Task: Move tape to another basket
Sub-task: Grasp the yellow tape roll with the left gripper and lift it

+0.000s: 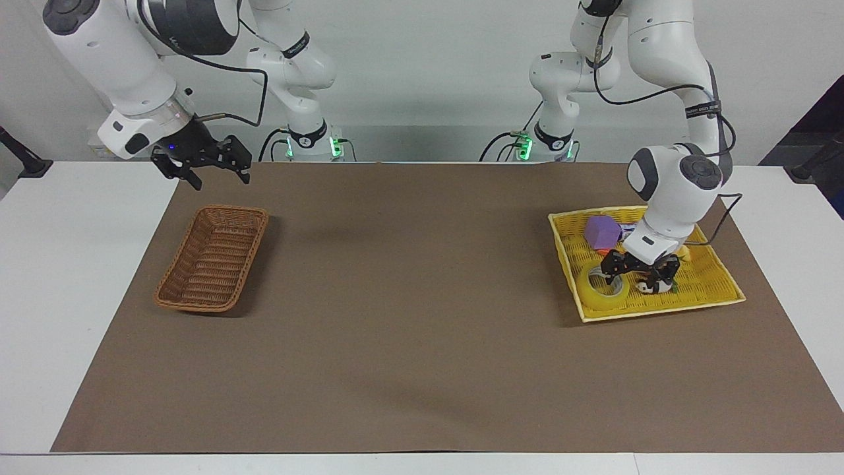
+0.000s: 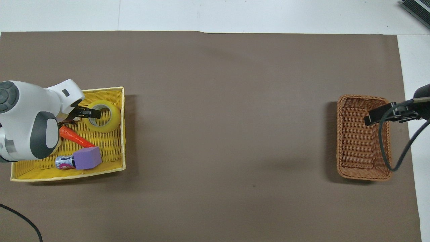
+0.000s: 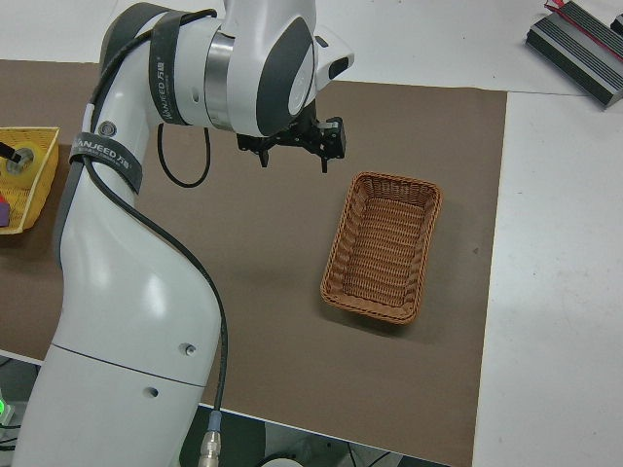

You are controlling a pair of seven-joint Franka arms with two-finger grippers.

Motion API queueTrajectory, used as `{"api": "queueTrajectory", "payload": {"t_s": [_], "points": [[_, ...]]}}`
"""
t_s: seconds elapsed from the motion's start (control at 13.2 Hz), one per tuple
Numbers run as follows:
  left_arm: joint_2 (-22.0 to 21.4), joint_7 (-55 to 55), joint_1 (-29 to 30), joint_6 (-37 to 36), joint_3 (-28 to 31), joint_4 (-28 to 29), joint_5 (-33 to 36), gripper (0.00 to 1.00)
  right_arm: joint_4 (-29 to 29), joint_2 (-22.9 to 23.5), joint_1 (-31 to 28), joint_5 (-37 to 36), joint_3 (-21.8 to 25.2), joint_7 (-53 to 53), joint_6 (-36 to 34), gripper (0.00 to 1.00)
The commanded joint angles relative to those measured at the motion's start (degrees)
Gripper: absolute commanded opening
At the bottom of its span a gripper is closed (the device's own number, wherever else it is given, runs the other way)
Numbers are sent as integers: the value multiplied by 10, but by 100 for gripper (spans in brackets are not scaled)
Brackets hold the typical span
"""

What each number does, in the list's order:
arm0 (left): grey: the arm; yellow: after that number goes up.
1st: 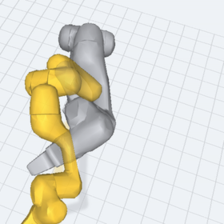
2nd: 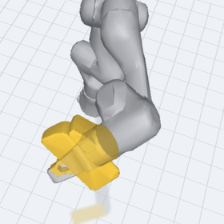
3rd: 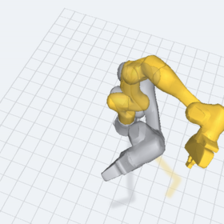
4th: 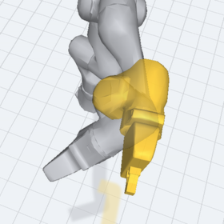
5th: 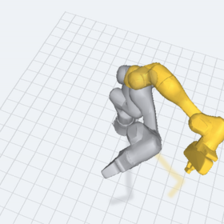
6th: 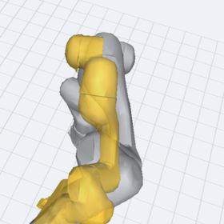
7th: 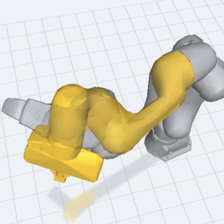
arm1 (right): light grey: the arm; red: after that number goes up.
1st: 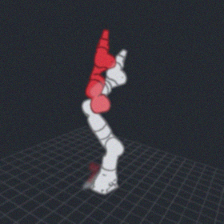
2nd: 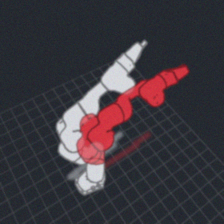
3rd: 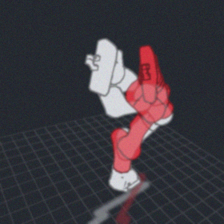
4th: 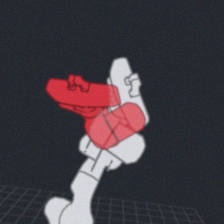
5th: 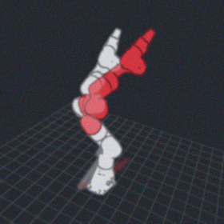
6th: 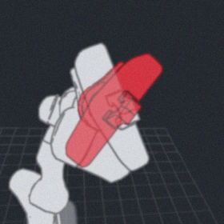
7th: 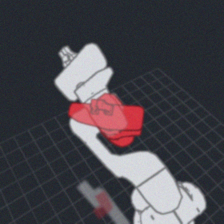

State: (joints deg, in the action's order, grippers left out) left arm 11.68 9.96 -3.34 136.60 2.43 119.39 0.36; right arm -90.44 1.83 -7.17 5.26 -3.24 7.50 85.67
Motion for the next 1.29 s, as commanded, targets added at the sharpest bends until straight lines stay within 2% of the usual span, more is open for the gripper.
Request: {"api": "queueTrajectory", "payload": {"t_s": [0.0,0.15,0.23,0.3,0.45,0.76,1.06,1.21], "points": [[-11,-6,-3,19,1,37,-1,76,0,-4,-8,10,-3,22,-1,100],[-12,-6,-1,15,2,37,-1,26,0,-4,-8,10,-3,22,-1,100],[-10,-4,0,15,1,31,-1,7,1,-4,-8,10,-3,23,-1,100],[-9,-4,-1,16,2,29,-1,2,0,-4,-7,10,-3,23,-1,100],[-6,-5,-3,16,2,16,-1,0,0,-4,-7,10,-3,23,-1,100],[-14,1,0,4,2,-47,-1,0,0,-4,-7,10,-4,23,-1,100],[-41,-5,-7,-96,1,-110,-1,0,0,-4,-7,10,-4,23,-1,100],[-55,-8,-12,-115,-4,-111,-1,0,0,-4,-7,10,-4,23,-1,100]]}}
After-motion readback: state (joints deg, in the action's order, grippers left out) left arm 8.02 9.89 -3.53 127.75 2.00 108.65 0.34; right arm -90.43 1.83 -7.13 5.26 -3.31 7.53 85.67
